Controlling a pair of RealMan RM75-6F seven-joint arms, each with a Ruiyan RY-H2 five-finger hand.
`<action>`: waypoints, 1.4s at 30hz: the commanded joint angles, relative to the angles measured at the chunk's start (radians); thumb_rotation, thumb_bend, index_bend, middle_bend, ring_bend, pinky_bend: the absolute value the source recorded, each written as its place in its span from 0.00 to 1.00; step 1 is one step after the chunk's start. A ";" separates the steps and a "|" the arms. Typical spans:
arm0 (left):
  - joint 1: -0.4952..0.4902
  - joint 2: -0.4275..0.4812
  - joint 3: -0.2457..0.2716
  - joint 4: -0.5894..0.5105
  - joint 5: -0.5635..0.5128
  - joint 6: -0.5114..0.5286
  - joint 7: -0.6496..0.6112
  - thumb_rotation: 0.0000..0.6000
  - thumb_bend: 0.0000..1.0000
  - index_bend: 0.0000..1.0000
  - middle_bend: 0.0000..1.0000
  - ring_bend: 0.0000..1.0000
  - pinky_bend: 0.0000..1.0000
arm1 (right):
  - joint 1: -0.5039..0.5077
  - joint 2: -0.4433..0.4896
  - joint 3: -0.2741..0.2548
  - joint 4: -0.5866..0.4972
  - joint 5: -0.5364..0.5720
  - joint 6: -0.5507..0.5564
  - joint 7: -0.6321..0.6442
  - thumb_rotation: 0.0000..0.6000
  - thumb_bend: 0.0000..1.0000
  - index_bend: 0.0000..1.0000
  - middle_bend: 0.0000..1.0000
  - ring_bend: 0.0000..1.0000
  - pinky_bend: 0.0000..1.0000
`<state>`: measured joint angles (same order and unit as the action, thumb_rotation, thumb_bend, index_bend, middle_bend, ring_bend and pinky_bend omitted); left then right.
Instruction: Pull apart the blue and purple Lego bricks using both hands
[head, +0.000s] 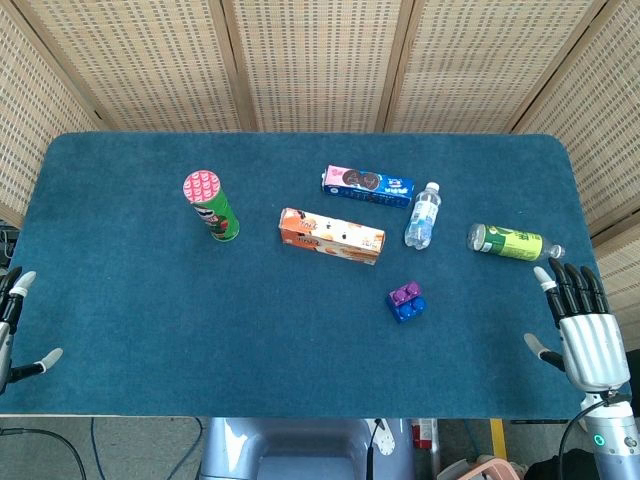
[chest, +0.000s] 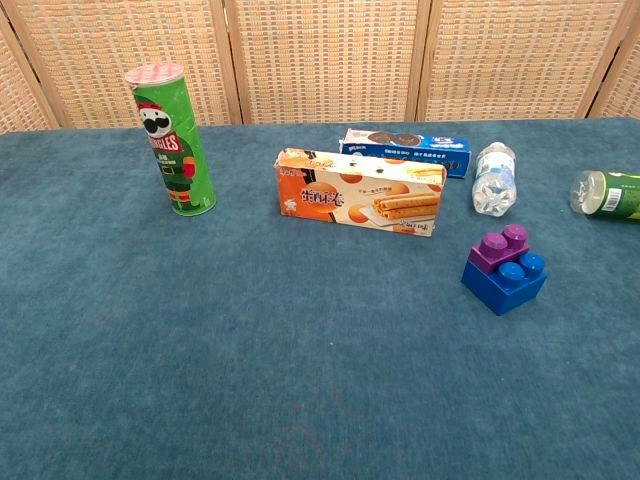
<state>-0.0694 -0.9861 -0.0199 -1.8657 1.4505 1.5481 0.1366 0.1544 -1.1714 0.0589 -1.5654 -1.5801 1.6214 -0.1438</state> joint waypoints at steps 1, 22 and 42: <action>0.000 0.005 -0.002 0.003 0.003 -0.005 -0.015 1.00 0.00 0.00 0.00 0.00 0.00 | -0.001 0.001 0.000 -0.001 -0.003 -0.004 0.006 1.00 0.00 0.05 0.00 0.00 0.00; -0.026 -0.020 -0.035 0.008 -0.069 -0.066 0.043 1.00 0.00 0.00 0.00 0.00 0.00 | 0.404 -0.006 0.036 0.090 -0.130 -0.529 0.284 1.00 0.17 0.25 0.25 0.00 0.00; -0.038 -0.033 -0.047 0.011 -0.110 -0.097 0.071 1.00 0.00 0.00 0.00 0.00 0.00 | 0.588 -0.253 0.016 0.344 -0.106 -0.709 0.118 1.00 0.31 0.36 0.32 0.00 0.00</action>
<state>-0.1073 -1.0197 -0.0661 -1.8544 1.3408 1.4504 0.2086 0.7342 -1.4195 0.0795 -1.2208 -1.6950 0.9254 -0.0099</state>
